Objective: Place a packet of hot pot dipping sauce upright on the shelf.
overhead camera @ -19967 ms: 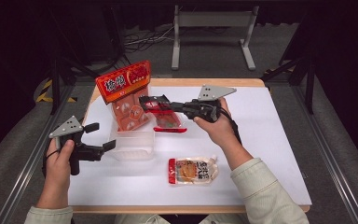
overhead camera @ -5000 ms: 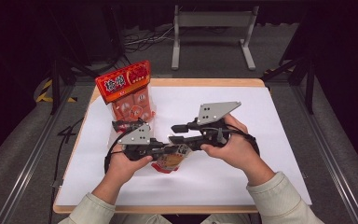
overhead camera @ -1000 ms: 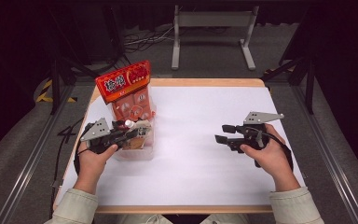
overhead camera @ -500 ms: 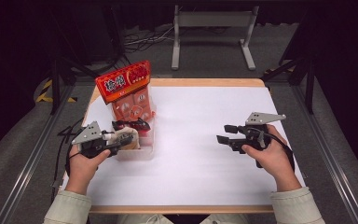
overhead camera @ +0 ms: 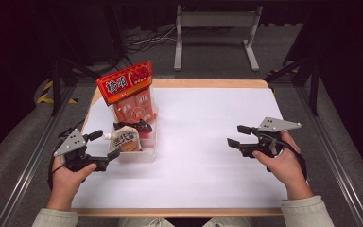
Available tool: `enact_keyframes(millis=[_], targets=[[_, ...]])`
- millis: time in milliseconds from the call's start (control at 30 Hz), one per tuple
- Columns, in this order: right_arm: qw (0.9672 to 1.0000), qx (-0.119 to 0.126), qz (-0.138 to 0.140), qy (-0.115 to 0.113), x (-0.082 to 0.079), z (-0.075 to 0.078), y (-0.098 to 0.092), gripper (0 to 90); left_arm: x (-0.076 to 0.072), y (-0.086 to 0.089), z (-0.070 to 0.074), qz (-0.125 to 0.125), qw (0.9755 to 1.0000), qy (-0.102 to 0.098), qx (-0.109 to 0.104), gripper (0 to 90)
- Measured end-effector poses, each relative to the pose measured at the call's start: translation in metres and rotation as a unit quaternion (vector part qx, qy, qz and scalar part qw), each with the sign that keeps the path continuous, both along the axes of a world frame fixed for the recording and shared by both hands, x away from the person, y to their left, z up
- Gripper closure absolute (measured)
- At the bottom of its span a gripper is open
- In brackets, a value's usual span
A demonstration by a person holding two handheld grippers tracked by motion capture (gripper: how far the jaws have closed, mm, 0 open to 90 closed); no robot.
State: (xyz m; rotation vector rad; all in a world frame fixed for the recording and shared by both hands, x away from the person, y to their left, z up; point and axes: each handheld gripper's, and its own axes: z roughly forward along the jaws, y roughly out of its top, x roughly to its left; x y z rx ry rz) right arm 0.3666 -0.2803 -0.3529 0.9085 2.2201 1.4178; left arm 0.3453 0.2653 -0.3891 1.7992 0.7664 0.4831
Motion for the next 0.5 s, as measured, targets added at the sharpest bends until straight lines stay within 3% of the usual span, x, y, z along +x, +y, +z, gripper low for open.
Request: enact_keyframes(millis=[200, 300, 367, 433, 500], targets=[[0.9996, -0.001, -0.027, -0.006, -0.011, -0.016, -0.021, 32.4, -0.006, 0.008, -0.012, 0.026, 0.9991, 0.026, 0.020, 3.5], [0.9991, 0.002, -0.043, -0.002, -0.015, -0.025, -0.031, 31.9, -0.010, 0.010, -0.022, 0.033, 0.9986, 0.037, 0.020, 3.0], [0.9985, -0.005, -0.054, 0.003, -0.017, -0.032, -0.037, 31.6, -0.013, 0.011, -0.028, 0.040, 0.9980, 0.031, 0.036, 2.7], [0.9980, -0.007, -0.062, 0.009, -0.018, -0.038, -0.042, 31.4, -0.015, 0.012, -0.035, 0.035, 0.9977, 0.025, 0.052, 2.7], [0.9975, -0.013, -0.068, 0.011, -0.019, -0.045, -0.045, 31.2, -0.014, 0.012, -0.041, 0.027, 0.9980, 0.037, 0.044, 2.5]])
